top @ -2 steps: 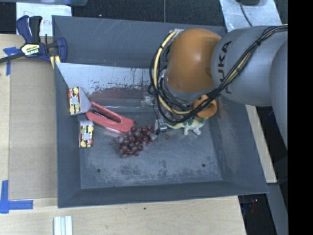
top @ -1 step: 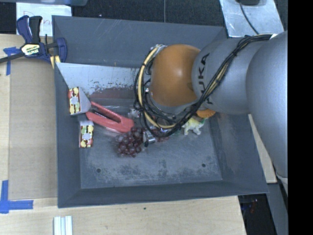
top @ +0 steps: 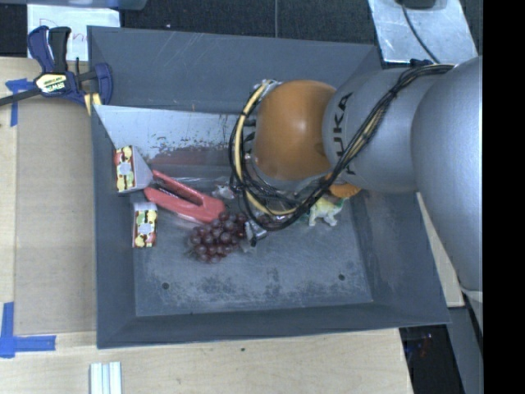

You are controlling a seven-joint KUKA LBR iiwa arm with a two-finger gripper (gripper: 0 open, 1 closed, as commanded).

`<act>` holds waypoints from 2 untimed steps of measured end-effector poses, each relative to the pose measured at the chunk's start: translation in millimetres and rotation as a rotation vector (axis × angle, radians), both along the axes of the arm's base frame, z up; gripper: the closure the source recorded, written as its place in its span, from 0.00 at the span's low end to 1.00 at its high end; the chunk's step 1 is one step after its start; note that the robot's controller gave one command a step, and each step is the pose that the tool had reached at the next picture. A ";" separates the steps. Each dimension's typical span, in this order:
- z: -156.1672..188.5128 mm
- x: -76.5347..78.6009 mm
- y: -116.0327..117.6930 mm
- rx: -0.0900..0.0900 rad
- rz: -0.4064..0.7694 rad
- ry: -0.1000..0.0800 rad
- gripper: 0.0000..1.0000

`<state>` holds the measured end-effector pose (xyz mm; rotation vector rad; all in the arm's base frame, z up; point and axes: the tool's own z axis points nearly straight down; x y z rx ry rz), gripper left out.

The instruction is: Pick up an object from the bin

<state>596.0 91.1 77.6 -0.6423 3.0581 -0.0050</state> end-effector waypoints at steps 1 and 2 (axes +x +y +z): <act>-4.8 -30.2 4.9 0.003 -0.035 -0.001 1.00; -4.7 -30.1 4.9 0.003 -0.036 -0.001 1.00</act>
Offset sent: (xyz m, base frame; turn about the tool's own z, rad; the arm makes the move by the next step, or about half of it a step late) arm 0.0000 0.0000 0.0000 0.0000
